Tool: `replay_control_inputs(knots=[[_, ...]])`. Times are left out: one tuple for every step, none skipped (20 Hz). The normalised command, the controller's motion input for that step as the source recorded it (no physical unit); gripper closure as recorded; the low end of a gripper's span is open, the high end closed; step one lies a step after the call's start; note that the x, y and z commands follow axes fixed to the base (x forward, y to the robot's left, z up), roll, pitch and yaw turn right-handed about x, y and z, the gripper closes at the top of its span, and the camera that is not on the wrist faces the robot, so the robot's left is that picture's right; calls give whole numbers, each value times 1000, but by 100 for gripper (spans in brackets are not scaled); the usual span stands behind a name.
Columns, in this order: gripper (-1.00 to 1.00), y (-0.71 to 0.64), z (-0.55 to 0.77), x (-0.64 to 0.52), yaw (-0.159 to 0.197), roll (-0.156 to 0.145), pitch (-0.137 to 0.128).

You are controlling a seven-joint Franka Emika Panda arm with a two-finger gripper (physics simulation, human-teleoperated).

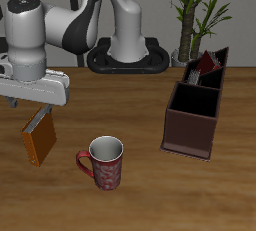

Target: Place the striped book into the left desk caddy's front compartment and place the red book into the left desk caddy's left compartment and place the orange book into the left desk caddy's back compartment

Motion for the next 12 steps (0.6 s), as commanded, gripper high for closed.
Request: replay_control_inputs(knots=[[-100,0,-58,111,4,16,-12],[-100,-208,-232,-42,-81,-37,-12],[-100,-32,-52,-39,3,0,-6],[-100,-59,-121,96,-23,-55,-1],[-100,-34,-270,-58,-11,60,14],[-100,-38,-109,28,-36,-26,14],[-100,-8,-139,76,23,-55,10],[-100,-28,-185,34,-52,31,23],[-100,-86,-110,-2,-39,-55,-6],[-100,-18,-166,52,-39,-9,28],[-100,-32,-130,-28,3,12,3],[-100,39,-269,123,-72,-61,56]])
